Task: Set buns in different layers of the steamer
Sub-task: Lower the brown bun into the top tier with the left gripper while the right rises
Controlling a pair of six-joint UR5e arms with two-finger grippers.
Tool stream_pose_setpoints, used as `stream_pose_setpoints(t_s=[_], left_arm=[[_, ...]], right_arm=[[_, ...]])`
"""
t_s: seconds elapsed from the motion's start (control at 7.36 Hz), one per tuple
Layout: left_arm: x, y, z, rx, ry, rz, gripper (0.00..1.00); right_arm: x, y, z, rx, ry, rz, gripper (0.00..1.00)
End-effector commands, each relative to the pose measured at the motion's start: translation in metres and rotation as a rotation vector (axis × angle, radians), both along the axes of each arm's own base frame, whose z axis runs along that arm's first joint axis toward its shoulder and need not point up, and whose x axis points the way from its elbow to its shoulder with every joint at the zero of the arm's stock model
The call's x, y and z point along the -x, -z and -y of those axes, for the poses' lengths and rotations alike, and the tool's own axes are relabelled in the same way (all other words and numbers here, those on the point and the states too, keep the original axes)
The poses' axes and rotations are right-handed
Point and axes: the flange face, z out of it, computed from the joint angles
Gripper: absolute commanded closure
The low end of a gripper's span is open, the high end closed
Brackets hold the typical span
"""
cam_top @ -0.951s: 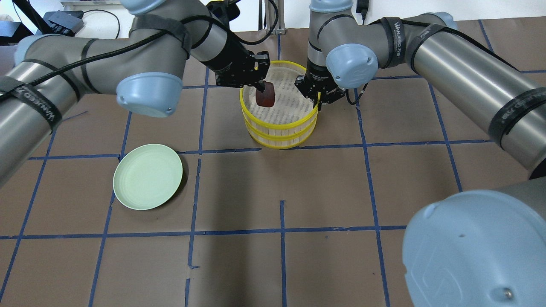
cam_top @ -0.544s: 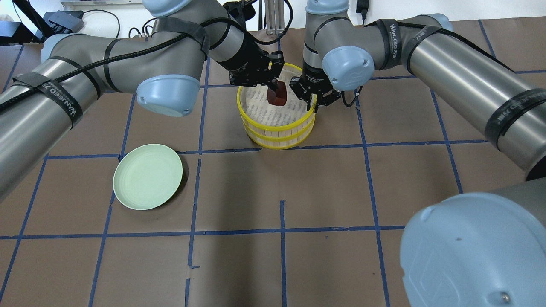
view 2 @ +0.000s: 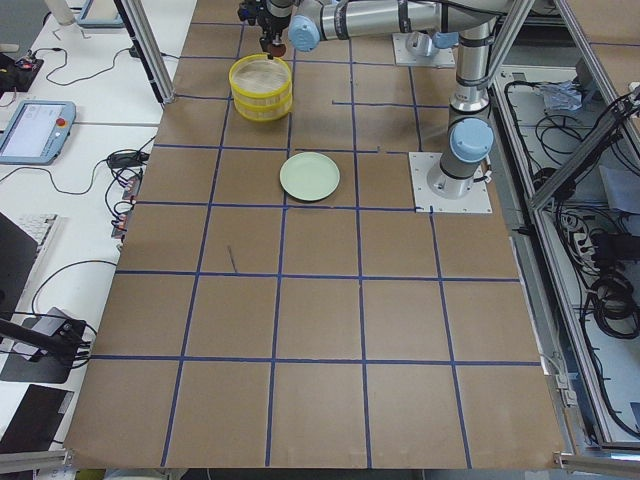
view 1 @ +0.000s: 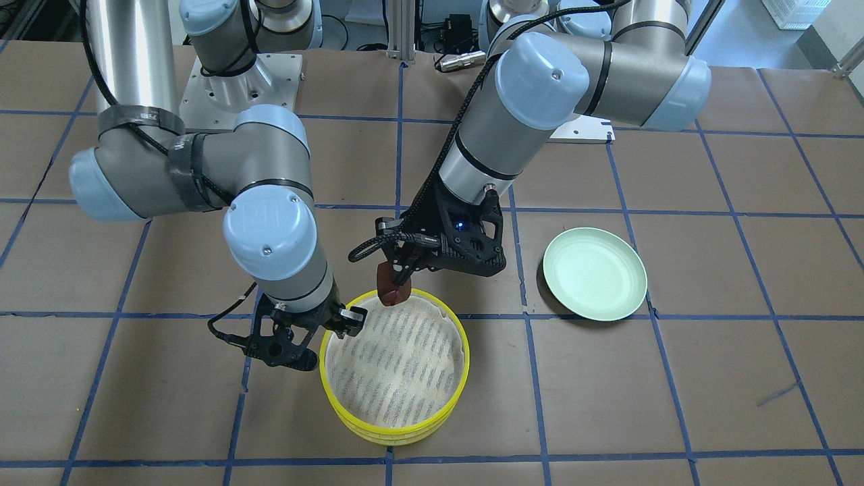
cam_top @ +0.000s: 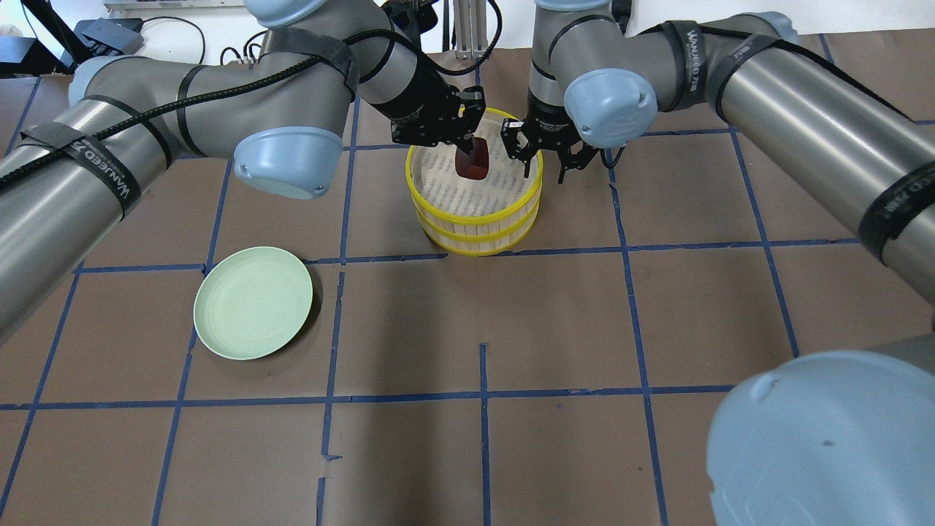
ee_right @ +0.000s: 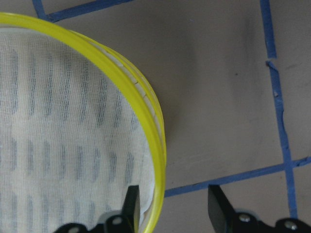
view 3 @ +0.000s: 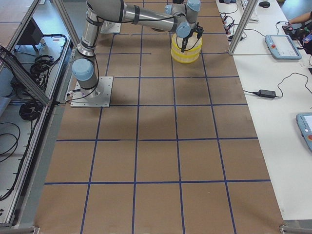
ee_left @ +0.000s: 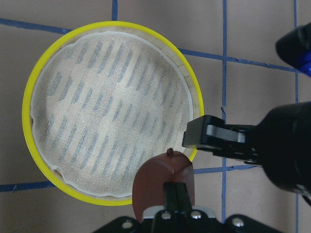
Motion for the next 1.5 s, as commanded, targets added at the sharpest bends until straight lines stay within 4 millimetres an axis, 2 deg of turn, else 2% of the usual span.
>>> stream_pose_setpoints(t_s=[0.0,0.27,0.41,0.54,0.68,0.95,1.22,1.36], left_arm=[[-0.001,0.013,0.007,-0.005,0.012,0.028,0.99],[0.004,0.037,0.031,0.016,0.016,0.025,0.98],[0.007,0.048,0.043,0.011,0.016,0.027,0.81],[0.004,0.06,0.047,0.01,0.018,0.076,0.08],[0.001,0.061,0.048,0.014,0.017,0.091,0.0],[-0.001,0.054,0.048,0.023,0.014,0.086,0.0],[-0.057,0.051,0.06,0.023,-0.02,0.094,0.0],[-0.074,0.053,0.054,0.021,0.074,0.133,0.0]], right_arm=[[0.054,-0.069,-0.016,0.011,-0.013,0.039,0.34],[0.081,-0.138,-0.059,0.005,-0.079,0.041,0.29],[0.091,-0.158,-0.076,-0.006,-0.112,0.042,0.25],[0.102,-0.16,-0.081,-0.022,-0.114,0.033,0.24],[0.102,-0.152,-0.077,-0.028,-0.15,0.043,0.24],[0.103,-0.146,-0.077,-0.035,-0.155,0.04,0.23],[0.104,-0.144,-0.078,-0.036,-0.157,0.035,0.22],[0.104,-0.143,-0.078,-0.04,-0.155,0.034,0.22]])
